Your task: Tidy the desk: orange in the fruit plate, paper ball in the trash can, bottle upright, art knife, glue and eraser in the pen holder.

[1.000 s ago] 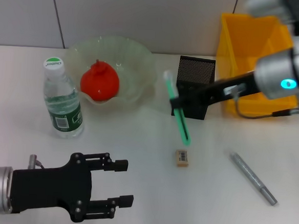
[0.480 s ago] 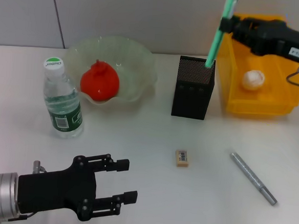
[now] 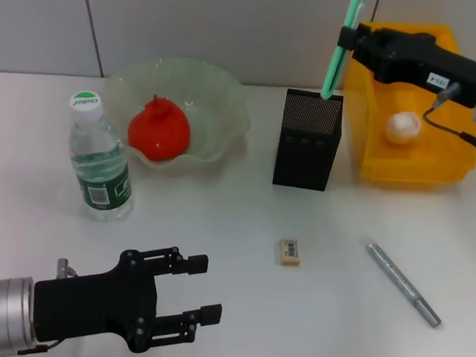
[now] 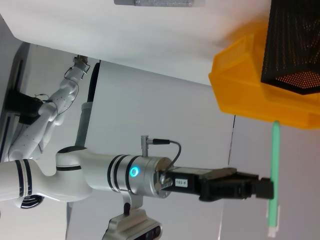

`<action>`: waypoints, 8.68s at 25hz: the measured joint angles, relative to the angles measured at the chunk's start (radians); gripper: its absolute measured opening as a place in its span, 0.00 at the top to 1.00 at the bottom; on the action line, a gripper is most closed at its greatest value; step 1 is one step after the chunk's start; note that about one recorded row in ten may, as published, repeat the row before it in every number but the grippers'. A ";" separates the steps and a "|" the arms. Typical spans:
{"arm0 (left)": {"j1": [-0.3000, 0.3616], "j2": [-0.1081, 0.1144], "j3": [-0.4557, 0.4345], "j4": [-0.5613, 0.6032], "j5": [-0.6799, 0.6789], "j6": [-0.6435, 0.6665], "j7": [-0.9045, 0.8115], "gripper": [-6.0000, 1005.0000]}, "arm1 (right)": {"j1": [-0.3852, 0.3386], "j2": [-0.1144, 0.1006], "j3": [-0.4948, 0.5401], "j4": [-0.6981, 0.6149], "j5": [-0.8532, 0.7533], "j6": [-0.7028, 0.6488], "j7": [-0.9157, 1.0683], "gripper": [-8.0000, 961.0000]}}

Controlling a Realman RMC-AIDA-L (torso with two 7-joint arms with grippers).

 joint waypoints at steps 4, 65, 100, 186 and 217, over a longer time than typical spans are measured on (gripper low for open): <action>0.002 0.000 -0.001 -0.010 0.000 -0.006 0.009 0.33 | 0.019 0.002 0.000 -0.054 0.000 0.053 -0.032 0.82; 0.030 0.006 -0.003 -0.019 -0.009 -0.029 -0.041 0.33 | 0.202 -0.145 -0.051 0.046 -0.704 -0.516 0.157 0.15; 0.040 0.008 0.009 -0.013 -0.001 -0.060 -0.067 0.33 | 0.418 0.008 -0.412 -0.137 -0.942 -0.128 0.148 0.16; 0.051 0.014 -0.001 0.004 -0.008 -0.048 -0.081 0.33 | 0.254 0.000 -0.252 0.407 -0.893 -0.291 0.438 0.56; 0.047 0.017 -0.001 0.005 -0.003 -0.044 -0.082 0.33 | 0.304 -0.006 -0.244 0.263 -1.022 -0.047 0.674 0.32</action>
